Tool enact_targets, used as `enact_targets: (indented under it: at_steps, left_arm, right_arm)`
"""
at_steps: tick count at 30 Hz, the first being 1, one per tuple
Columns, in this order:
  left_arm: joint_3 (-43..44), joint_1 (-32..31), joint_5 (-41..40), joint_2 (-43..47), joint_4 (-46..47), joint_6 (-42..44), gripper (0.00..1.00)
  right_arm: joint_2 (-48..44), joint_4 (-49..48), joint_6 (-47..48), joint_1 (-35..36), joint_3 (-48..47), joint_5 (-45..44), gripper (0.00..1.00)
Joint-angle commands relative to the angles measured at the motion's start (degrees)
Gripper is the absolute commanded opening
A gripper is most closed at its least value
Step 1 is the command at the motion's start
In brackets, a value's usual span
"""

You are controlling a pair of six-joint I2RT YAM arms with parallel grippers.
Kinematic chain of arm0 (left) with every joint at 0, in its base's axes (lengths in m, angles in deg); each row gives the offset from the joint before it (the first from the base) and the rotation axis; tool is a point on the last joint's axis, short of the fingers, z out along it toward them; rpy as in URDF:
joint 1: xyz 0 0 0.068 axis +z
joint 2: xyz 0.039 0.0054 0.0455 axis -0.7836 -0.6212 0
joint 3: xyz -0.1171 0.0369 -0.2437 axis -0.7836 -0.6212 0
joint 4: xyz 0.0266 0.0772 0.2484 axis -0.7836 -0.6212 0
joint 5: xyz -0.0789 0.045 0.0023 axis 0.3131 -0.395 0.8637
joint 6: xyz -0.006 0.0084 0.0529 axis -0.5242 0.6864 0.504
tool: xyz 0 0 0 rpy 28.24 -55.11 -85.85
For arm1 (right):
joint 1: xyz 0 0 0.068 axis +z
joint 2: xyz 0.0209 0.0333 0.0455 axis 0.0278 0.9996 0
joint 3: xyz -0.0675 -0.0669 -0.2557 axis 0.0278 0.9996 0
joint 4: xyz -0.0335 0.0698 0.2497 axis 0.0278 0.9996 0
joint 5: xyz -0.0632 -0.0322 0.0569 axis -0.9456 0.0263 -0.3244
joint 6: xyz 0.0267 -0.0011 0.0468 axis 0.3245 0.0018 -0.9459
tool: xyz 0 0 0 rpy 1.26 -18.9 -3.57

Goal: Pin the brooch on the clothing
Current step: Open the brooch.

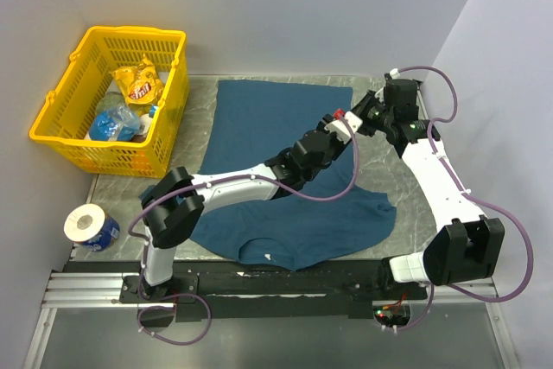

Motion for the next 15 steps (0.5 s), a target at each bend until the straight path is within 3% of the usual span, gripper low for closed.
enact_targets:
  at_steps: [1,4,7,11,12,15]
  left_arm:
    - [3.7,-0.6,-1.5,-1.9,1.3,1.1,0.37]
    - [4.6,-0.6,-2.4,-3.0,1.2,1.3,0.24]
    - [4.6,-0.6,-3.3,-3.3,1.7,1.5,0.03]
    - [3.8,-0.6,-3.5,-2.8,2.7,1.6,0.01]
    - [3.6,-0.6,-3.6,-2.5,2.8,1.6,0.01]
    - [2.9,-0.5,-4.1,-1.7,2.6,1.5,0.01]
  right_arm:
    - [-0.9,-0.5,-0.1,0.2,-0.7,1.3,0.0]
    - [-1.1,-0.8,-0.2,0.2,-0.2,1.9,0.0]
    - [-1.3,-1.0,-0.1,0.2,0.3,2.4,0.0]
    - [-1.5,-2.4,0.5,0.2,0.7,4.5,0.03]
    - [-1.6,-2.8,0.6,0.2,0.7,5.2,0.12]
    - [-1.9,-4.1,0.8,0.0,0.5,6.8,0.25]
